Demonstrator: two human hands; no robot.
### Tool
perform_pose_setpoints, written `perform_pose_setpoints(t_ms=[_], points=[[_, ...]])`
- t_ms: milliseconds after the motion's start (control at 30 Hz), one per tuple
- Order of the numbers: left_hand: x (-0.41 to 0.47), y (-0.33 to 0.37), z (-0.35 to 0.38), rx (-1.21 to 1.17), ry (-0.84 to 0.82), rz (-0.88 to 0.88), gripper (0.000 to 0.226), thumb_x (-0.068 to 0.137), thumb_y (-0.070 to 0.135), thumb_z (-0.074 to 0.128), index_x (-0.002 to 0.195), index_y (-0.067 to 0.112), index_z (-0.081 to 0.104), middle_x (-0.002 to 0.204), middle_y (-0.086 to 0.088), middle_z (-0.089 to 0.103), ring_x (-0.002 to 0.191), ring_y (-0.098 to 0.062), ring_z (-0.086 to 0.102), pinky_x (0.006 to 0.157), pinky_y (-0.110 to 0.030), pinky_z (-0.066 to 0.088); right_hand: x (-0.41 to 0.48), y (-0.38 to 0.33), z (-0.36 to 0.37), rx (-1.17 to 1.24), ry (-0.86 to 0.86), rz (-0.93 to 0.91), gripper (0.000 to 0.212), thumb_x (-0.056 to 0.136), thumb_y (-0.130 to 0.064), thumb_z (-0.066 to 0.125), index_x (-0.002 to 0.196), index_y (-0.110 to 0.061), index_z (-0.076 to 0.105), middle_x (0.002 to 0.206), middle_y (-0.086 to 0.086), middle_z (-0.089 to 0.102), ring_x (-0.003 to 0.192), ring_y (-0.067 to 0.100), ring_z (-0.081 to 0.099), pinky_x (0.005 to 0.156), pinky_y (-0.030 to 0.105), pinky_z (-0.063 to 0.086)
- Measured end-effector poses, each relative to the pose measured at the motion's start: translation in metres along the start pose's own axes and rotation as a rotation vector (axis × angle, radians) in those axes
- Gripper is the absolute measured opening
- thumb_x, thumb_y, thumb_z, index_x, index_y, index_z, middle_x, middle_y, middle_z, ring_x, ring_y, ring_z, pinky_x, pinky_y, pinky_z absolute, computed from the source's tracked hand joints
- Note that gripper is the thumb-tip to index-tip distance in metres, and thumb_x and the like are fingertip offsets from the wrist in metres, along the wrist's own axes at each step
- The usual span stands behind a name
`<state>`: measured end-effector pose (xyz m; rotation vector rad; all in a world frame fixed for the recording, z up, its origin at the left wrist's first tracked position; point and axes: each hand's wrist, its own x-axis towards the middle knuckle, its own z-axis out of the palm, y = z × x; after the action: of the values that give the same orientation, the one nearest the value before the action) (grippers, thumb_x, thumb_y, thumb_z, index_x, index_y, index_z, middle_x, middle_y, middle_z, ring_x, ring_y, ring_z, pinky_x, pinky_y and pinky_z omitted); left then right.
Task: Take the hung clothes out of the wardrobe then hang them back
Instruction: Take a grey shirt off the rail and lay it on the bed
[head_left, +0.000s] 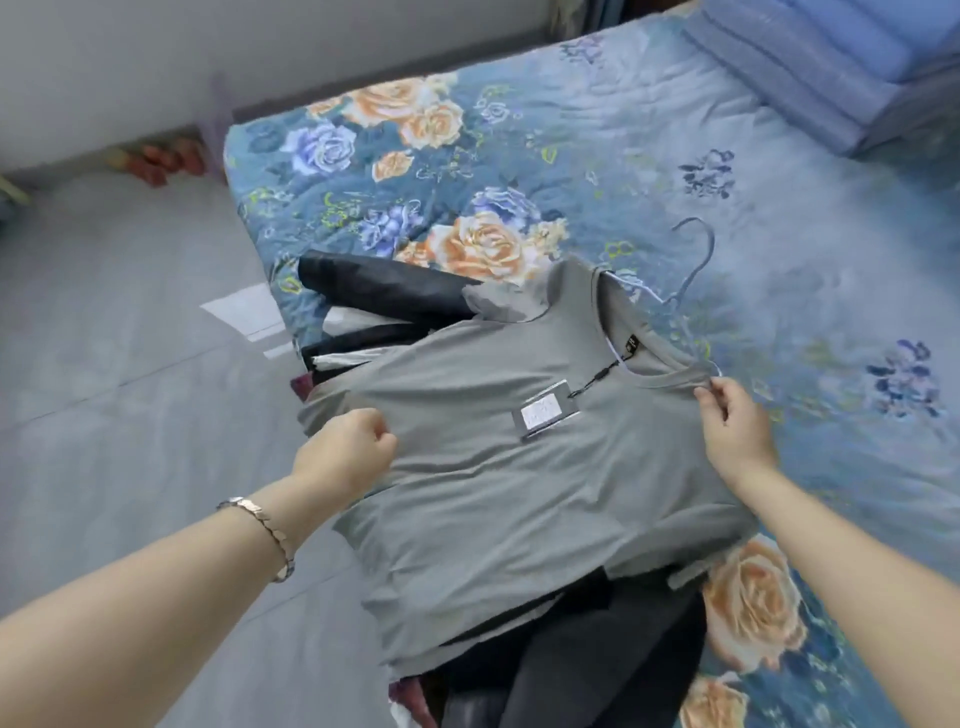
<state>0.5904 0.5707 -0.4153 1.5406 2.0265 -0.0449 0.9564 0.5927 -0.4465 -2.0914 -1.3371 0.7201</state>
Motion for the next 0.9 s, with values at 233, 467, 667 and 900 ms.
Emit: perform_pose_setpoints(t_ms=[233,467,667,900], points=[[0.072,0.024,0.049,0.02,-0.028,-0.017,0.019,0.084,0.019,0.042,0.08,0.016,0.06,0.08,-0.002,0.067,0.077,-0.024,0.064,0.068,-0.032,0.051,0.058,0.101,0.063,-0.176,0.127,0.388,0.027,0.099,-0.022,0.038,0.118,-0.007,0.051,0.114,0.023,0.061,0.105,0.04,0.054,0.088,0.042,0.04],[0.089,0.019,0.068,0.052,-0.064,-0.016,0.019,0.086,0.021,0.043,0.086,0.016,0.062,0.085,0.001,0.065,0.082,-0.023,0.06,0.066,-0.029,0.045,0.089,0.113,0.06,-0.253,0.287,0.646,0.039,0.095,-0.008,0.041,0.133,-0.013,0.045,0.137,0.021,0.043,0.13,0.036,0.033,0.102,0.045,0.031],[0.069,0.0,0.045,0.034,-0.072,-0.034,0.018,0.087,0.022,0.043,0.085,0.016,0.06,0.085,0.0,0.066,0.083,-0.023,0.059,0.063,-0.028,0.042,0.068,0.023,0.097,-0.026,-0.168,0.208,0.035,0.088,0.005,0.038,0.116,-0.005,0.056,0.084,0.005,0.067,0.097,0.032,0.062,0.088,0.035,0.046],[0.029,-0.047,-0.025,0.039,-0.123,-0.076,0.018,0.089,0.022,0.042,0.087,0.016,0.058,0.093,-0.002,0.062,0.088,-0.024,0.057,0.068,-0.027,0.04,-0.002,-0.149,0.138,-0.723,-0.72,-0.402,0.034,0.094,-0.015,0.037,0.122,-0.022,0.055,0.124,0.004,0.059,0.115,0.026,0.054,0.087,0.032,0.042]])
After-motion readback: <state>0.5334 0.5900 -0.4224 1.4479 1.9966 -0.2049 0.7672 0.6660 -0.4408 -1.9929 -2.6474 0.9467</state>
